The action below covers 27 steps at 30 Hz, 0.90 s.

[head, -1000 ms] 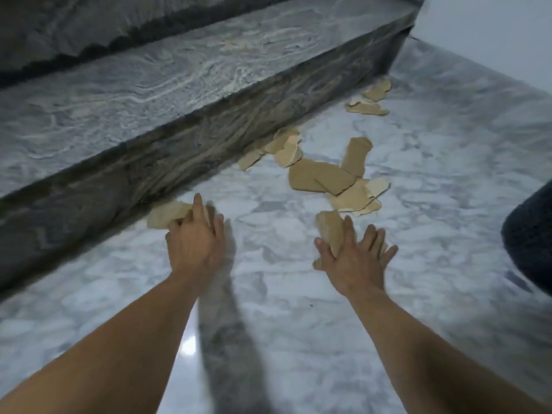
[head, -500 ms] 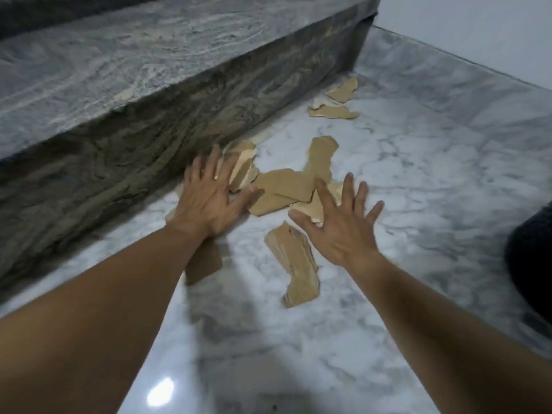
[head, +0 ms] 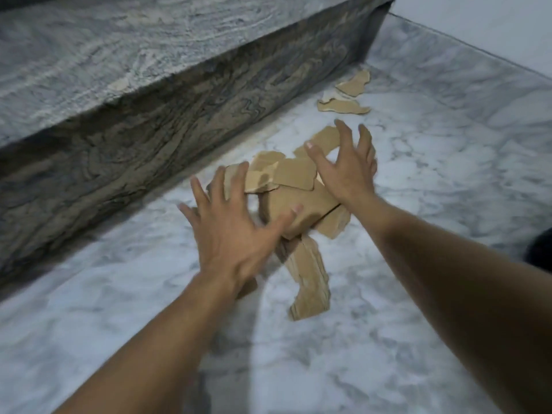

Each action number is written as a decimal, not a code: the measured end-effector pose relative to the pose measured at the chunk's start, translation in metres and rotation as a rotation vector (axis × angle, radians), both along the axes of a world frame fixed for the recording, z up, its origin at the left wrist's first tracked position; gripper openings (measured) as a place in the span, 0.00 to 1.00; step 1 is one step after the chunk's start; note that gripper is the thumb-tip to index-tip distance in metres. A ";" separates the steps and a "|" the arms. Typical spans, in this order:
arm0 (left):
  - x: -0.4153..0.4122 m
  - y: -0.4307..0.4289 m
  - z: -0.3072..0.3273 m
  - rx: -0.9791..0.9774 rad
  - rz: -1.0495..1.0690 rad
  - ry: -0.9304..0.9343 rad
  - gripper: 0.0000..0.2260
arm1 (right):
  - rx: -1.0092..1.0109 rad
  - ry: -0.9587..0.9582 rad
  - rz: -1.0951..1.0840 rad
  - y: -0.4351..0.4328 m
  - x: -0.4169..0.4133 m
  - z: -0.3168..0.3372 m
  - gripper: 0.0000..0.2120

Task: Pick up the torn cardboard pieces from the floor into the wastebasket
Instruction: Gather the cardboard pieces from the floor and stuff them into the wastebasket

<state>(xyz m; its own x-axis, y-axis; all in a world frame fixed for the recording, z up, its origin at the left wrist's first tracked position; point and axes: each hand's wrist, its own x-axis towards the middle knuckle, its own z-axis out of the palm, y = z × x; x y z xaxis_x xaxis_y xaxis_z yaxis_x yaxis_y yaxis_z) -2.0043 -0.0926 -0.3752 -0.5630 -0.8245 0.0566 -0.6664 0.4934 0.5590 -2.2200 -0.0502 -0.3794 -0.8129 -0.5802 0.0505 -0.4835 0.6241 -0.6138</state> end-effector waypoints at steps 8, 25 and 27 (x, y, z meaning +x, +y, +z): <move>-0.007 0.027 -0.031 -0.109 -0.093 -0.236 0.54 | 0.496 0.013 0.293 -0.011 0.001 -0.009 0.40; 0.001 0.047 -0.030 -0.098 0.045 -0.136 0.25 | 0.393 -0.137 0.049 0.071 0.085 0.010 0.31; 0.001 0.049 -0.028 -0.029 0.078 -0.046 0.23 | 0.281 -0.160 0.004 0.078 0.103 0.010 0.28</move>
